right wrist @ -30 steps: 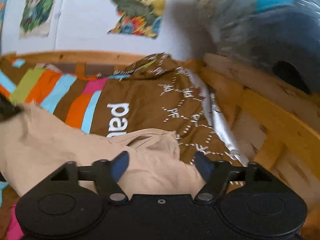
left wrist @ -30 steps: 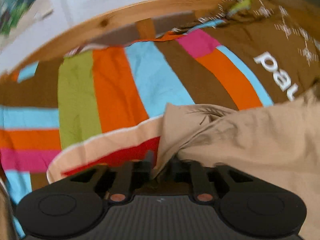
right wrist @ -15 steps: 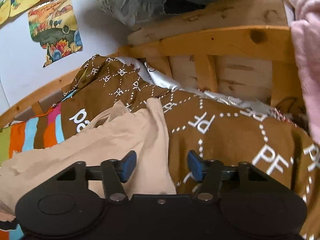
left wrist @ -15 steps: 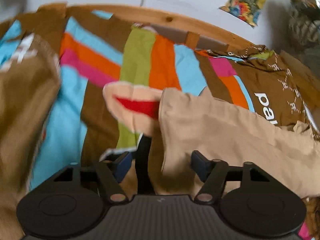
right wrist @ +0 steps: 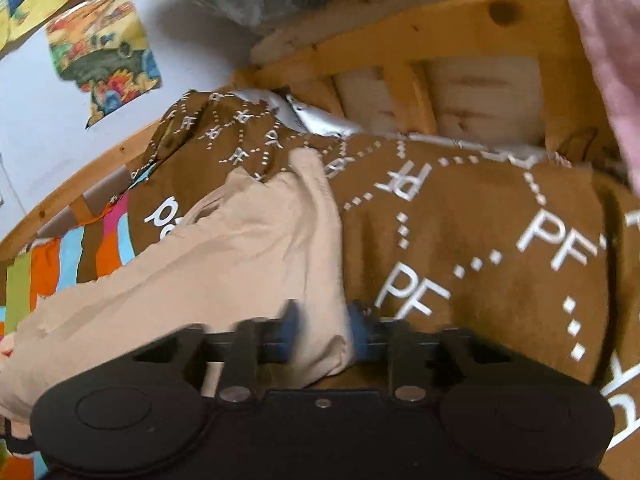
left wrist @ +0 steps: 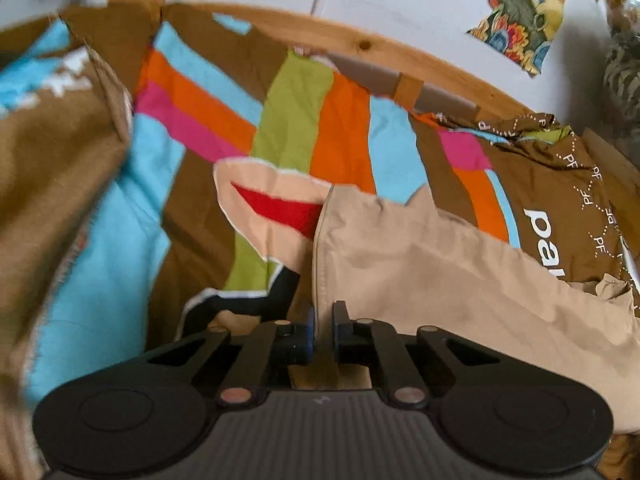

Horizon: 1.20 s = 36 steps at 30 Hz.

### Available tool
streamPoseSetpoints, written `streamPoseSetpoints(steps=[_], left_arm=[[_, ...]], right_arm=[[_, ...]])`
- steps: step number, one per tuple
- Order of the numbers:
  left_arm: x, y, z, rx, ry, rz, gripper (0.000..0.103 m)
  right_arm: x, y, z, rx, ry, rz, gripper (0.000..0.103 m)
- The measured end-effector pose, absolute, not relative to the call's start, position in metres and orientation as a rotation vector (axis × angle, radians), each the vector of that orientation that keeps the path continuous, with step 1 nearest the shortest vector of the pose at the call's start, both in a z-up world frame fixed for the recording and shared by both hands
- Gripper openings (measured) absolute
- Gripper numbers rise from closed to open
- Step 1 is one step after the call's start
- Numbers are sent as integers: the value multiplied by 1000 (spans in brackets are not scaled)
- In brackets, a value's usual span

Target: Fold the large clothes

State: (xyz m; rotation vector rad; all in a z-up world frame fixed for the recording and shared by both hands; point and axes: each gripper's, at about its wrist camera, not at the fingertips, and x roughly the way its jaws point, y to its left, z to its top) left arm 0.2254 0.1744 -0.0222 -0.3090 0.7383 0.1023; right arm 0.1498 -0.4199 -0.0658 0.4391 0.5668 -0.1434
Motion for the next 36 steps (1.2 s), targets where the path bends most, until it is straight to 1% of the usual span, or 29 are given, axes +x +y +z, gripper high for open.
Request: streamPoseSetpoints(steps=[1, 3, 7, 10, 12, 14, 18, 20, 21, 22, 23, 24, 26, 28, 30, 36], left_arm=[[219, 173, -14, -300, 727, 104, 8], [206, 176, 0, -315, 712, 98, 8], [184, 181, 24, -275, 720, 105, 7], [179, 182, 8, -228, 812, 120, 8], [180, 179, -13, -208, 858, 132, 8], [180, 176, -26, -203, 848, 136, 9], [179, 174, -21, -175, 833, 138, 12], [173, 170, -12, -131, 793, 153, 22], [170, 167, -7, -113, 768, 152, 38], [166, 163, -2, -92, 737, 151, 56], [163, 157, 3, -74, 700, 148, 61], [161, 150, 8, -56, 667, 137, 63], [165, 130, 13, -18, 635, 82, 63], [175, 108, 12, -10, 635, 22, 63], [189, 83, 10, -8, 642, -54, 63], [208, 6, -14, 120, 608, -257, 63]], right_arm=[[148, -422, -65, 459, 556, -143, 5], [142, -423, -55, 460, 502, -132, 1], [123, -417, -24, 425, 433, -106, 0], [103, -415, -9, 430, 416, -111, 0], [97, -416, -12, 437, 452, -117, 0], [104, -419, -26, 442, 531, -130, 0], [117, -419, -49, 405, 637, -158, 1], [116, -416, -51, 397, 643, -167, 3], [115, -415, -49, 384, 637, -177, 10], [114, -413, -47, 366, 631, -193, 18], [113, -411, -44, 335, 618, -208, 21], [111, -407, -41, 295, 600, -221, 25], [106, -391, -33, 167, 533, -247, 29], [106, -376, -26, 78, 471, -233, 45], [113, -357, -23, 18, 425, -162, 49], [161, -292, -13, -103, 409, 85, 50]])
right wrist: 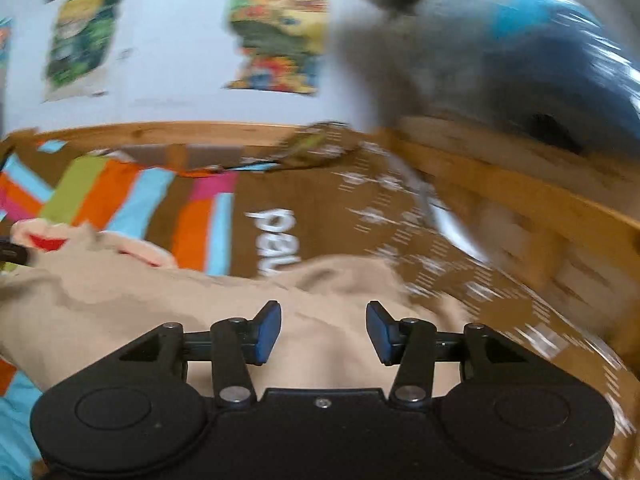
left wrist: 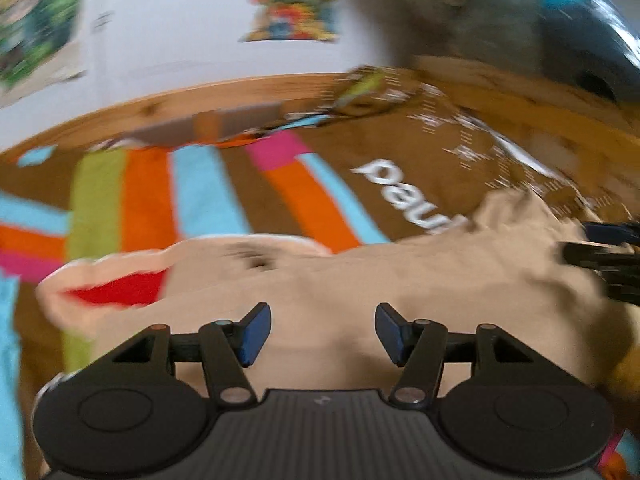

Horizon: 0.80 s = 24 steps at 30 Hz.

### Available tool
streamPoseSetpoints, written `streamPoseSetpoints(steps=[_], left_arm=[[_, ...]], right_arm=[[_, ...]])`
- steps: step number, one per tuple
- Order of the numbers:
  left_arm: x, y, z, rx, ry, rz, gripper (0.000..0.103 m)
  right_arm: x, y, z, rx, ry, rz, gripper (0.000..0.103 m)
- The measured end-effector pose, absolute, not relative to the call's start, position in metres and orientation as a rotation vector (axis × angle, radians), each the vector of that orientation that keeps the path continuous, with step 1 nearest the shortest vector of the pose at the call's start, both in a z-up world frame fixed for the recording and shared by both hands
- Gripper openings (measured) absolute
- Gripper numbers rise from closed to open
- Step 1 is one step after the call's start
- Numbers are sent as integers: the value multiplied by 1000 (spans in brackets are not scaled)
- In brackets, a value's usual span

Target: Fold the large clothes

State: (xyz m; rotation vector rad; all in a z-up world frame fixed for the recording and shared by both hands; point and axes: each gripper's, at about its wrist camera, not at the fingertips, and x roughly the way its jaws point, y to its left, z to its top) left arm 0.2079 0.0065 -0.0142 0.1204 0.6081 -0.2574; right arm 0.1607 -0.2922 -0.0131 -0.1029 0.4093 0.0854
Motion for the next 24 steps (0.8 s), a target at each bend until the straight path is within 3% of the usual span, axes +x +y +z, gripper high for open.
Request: streamPoseSetpoints(steps=[5, 11, 18, 24], left_arm=[[211, -19, -52, 181, 677, -292, 63], [211, -9, -81, 112, 712, -326, 65], [206, 9, -66, 53, 700, -299, 64], [179, 57, -53, -45, 625, -124, 65]], right_arm=[[200, -251, -44, -175, 533, 139, 48], [175, -254, -85, -168, 647, 108, 48], [176, -254, -97, -140, 612, 84, 51], [154, -265, -61, -79, 458, 24, 53]])
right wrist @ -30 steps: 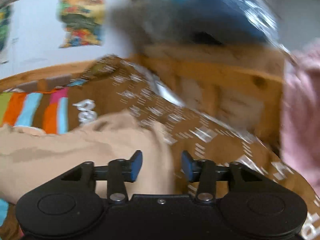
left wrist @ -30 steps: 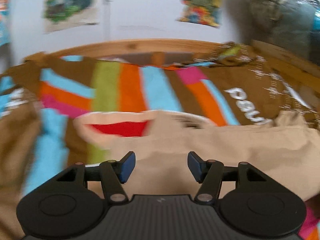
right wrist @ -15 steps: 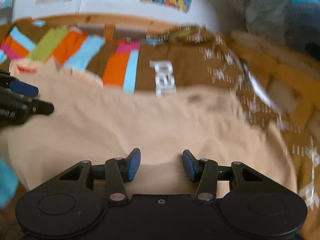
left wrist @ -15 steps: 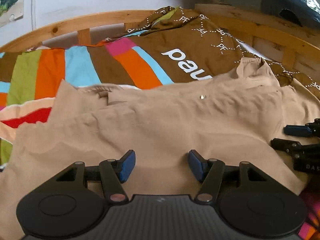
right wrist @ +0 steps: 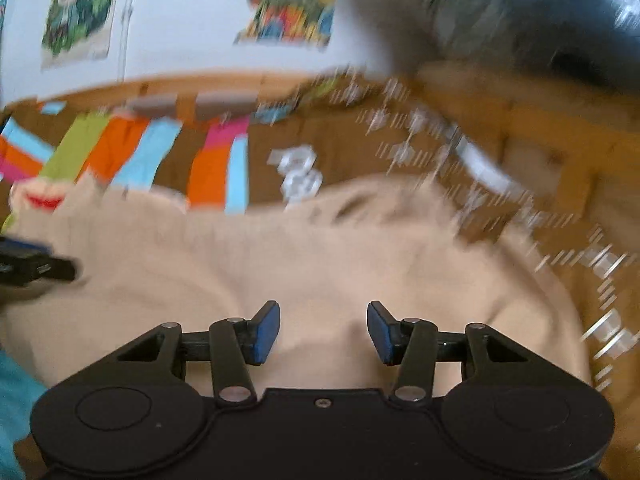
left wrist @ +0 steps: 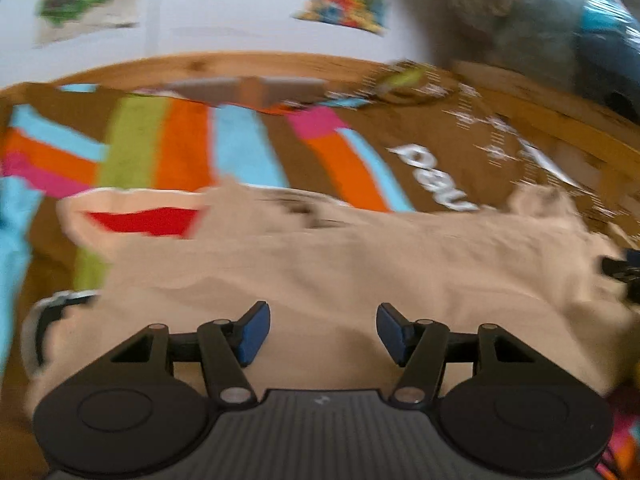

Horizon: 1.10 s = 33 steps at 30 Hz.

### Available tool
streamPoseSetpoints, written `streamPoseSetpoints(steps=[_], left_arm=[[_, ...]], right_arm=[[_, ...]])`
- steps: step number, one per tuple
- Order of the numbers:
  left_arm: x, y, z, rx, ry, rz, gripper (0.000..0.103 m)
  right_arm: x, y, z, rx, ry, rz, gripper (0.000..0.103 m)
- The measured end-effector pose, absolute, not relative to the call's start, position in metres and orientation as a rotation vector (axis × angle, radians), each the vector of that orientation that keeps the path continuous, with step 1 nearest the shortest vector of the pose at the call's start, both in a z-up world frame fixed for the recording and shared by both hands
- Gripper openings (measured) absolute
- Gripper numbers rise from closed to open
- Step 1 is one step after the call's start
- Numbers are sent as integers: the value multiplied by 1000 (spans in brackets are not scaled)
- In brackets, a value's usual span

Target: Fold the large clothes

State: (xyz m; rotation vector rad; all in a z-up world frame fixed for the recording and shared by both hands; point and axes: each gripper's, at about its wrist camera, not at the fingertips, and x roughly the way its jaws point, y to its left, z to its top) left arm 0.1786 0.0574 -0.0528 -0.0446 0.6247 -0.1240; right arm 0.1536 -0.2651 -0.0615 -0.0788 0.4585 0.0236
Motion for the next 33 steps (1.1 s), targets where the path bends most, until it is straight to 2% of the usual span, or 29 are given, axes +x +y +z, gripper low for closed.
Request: streamPoseSetpoints(steps=[3, 9, 15, 17, 19, 20, 21, 25, 29, 33], left_arm=[[186, 79, -60, -62, 668, -3, 68], [200, 82, -80, -26, 707, 37, 68], [199, 82, -79, -17, 704, 46, 73], [194, 81, -71, -29, 714, 53, 78], [187, 80, -62, -47, 715, 59, 94], [183, 79, -58, -51, 713, 68, 96], [179, 78, -55, -54, 710, 74, 97], [171, 78, -45, -60, 723, 73, 97], [166, 80, -40, -70, 723, 79, 99], [168, 83, -44, -80, 743, 92, 100]], right_arm=[[156, -277, -55, -107, 403, -89, 57], [183, -332, -83, 52, 582, -261, 56], [184, -325, -96, 6, 559, -257, 63], [181, -329, -94, 27, 542, -248, 64], [175, -328, -88, 55, 527, -254, 67], [170, -326, -85, 67, 521, -257, 68], [166, -324, -79, 83, 508, -245, 69], [149, -301, -55, 71, 432, -96, 84], [135, -267, -42, -6, 387, 74, 89], [132, -240, -56, -62, 465, 181, 89]])
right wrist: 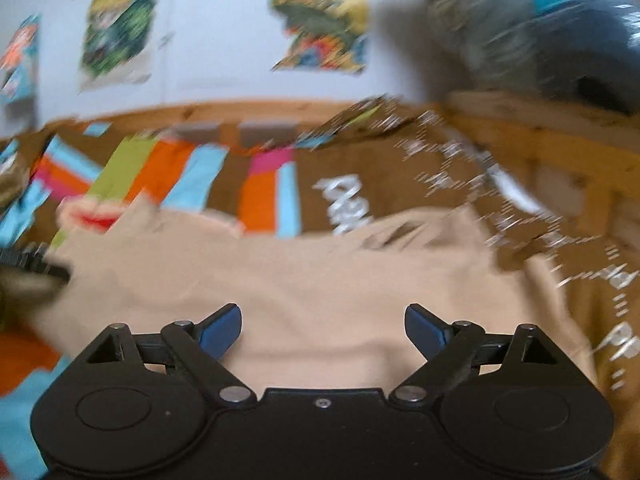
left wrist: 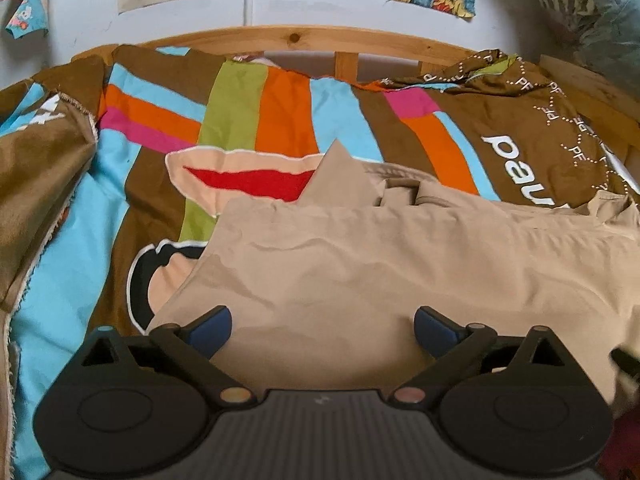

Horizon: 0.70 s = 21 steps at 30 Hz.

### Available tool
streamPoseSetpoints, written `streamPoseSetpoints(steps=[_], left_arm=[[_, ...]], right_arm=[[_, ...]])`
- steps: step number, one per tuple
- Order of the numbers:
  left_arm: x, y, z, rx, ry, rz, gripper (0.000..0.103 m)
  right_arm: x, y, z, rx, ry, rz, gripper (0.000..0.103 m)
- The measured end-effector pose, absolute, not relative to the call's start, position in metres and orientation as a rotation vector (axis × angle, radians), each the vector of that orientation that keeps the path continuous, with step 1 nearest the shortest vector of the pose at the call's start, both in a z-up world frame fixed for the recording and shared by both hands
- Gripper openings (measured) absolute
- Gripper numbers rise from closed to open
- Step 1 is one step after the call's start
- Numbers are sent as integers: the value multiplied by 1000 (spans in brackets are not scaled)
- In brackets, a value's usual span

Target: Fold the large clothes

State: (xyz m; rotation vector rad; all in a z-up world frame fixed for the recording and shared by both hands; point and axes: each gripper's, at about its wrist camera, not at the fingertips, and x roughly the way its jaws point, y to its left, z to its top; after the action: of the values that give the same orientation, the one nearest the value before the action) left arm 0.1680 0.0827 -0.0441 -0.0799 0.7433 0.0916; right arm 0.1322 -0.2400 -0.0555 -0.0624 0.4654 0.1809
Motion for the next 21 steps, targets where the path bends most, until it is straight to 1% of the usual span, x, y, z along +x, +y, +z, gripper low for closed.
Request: streamPoseSetpoints(steps=[2, 4, 8, 12, 14, 16, 19, 21], left_arm=[[167, 86, -45, -93, 746, 95, 101], [163, 88, -42, -105, 744, 88, 101], [138, 100, -31, -188, 696, 18, 101], [116, 109, -25, -249, 701, -37, 101], [115, 114, -25, -301, 705, -77, 101], [121, 118, -29, -366, 744, -97, 98], [130, 128, -42, -506, 814, -68, 97], [134, 133, -50, -571, 844, -42, 97]], right_arm=[[137, -228, -70, -130, 529, 191, 90], [140, -225, -83, -149, 572, 192, 93], [137, -221, -90, -174, 571, 188, 93], [136, -227, -79, -129, 572, 202, 94], [131, -233, -67, -95, 527, 200, 95], [126, -238, -53, -75, 481, 167, 101], [118, -256, -34, -10, 429, 82, 102], [112, -273, -26, 74, 432, 17, 102]])
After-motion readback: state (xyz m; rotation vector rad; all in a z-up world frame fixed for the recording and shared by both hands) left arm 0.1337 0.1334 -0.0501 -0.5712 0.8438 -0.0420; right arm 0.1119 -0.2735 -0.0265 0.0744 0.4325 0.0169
